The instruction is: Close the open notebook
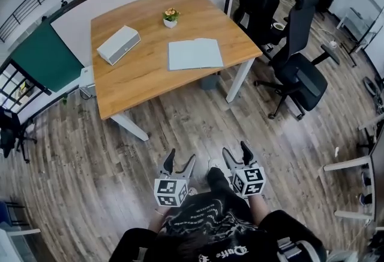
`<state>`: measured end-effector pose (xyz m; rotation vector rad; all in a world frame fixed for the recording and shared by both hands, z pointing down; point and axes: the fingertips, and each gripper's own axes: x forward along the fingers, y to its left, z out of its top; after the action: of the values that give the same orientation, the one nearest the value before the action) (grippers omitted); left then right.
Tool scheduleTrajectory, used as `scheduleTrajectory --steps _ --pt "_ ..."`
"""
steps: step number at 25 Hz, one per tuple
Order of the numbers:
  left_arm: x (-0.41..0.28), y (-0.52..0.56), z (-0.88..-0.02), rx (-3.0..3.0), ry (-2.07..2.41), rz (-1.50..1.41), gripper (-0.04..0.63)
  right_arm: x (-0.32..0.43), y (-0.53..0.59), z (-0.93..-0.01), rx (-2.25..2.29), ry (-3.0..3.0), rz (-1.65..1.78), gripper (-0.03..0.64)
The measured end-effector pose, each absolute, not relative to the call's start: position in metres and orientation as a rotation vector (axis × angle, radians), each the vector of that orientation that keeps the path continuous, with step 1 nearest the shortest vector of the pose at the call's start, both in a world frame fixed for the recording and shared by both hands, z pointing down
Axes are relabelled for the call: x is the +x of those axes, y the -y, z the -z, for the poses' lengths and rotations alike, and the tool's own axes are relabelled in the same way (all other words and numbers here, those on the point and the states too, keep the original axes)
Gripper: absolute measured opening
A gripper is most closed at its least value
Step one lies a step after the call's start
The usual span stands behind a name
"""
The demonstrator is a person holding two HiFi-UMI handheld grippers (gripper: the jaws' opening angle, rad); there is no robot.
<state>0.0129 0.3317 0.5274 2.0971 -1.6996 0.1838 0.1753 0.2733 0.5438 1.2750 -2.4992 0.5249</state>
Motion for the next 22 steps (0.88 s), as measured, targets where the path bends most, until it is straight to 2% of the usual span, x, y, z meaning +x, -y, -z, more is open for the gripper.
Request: scheduleTrajectory --steps 10,22 --pt "0.014 -0.223 -0.532 1.982 1.818 -0.18 0.333 0.154 -0.148 -0.547 1.047 2.58 -0.5 0.29" --pt "0.058 -0.124 -0.538 1.946 1.862 -0.189 0.333 0.188 -0.038 -0.558 0.97 2.592 -0.519 0.282"
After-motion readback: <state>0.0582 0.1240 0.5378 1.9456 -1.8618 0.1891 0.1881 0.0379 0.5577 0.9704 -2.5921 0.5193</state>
